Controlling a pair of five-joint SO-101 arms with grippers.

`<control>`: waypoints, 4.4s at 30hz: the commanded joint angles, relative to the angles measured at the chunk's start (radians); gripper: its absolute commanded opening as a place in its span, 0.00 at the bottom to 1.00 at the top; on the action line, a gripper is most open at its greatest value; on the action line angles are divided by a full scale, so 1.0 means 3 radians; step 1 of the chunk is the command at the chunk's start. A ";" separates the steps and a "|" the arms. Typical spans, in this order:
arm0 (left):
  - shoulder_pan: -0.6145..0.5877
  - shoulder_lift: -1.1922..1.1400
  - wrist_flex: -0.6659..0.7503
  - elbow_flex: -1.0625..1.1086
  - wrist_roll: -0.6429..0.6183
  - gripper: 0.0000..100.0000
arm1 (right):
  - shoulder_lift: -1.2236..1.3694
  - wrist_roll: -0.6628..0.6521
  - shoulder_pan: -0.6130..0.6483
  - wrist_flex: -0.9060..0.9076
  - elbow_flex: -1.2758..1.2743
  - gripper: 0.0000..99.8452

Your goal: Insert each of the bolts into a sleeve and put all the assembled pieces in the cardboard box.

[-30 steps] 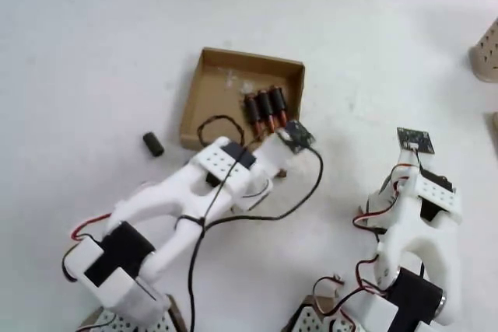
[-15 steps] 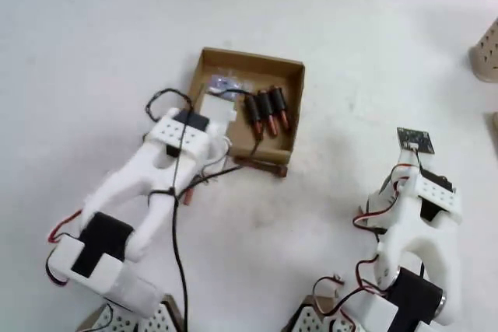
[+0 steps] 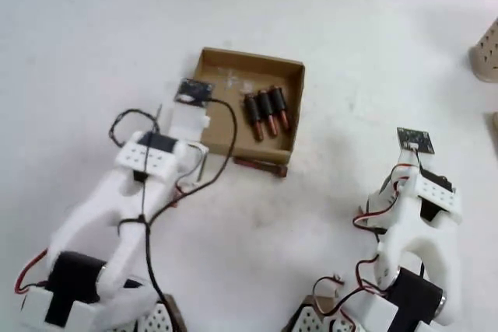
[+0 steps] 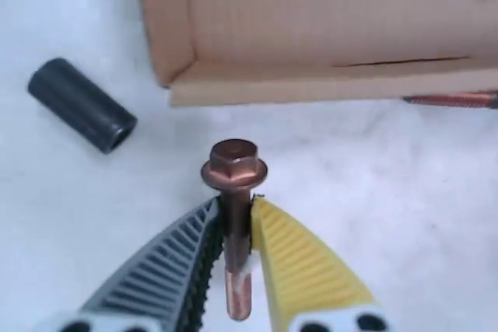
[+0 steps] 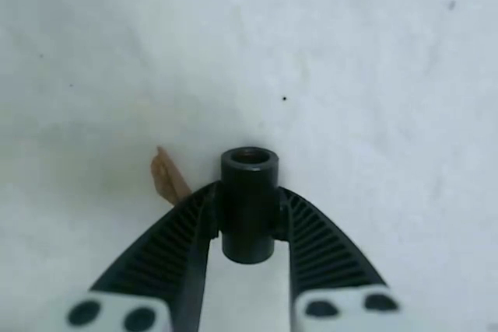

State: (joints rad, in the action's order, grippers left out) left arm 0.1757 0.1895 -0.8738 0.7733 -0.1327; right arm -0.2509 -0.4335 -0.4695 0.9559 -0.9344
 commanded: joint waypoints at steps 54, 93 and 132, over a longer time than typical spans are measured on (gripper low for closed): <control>-0.0836 -0.0146 0.0056 0.0113 -0.0266 0.13 | -0.0125 -0.0041 -0.0023 -0.0038 0.0010 0.02; -0.1102 -0.0637 0.0425 -0.0302 -0.0256 0.02 | -0.0217 -0.0010 0.0453 0.0294 0.0128 0.02; -0.1112 -0.0637 0.0409 -0.0281 -0.0256 0.02 | -0.1921 0.1565 0.3189 -0.4248 -0.2143 0.02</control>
State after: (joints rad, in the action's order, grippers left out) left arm -0.1419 -0.0130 -0.7695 0.7027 -0.2125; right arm -0.8078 0.0299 0.4450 -0.1642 -1.5574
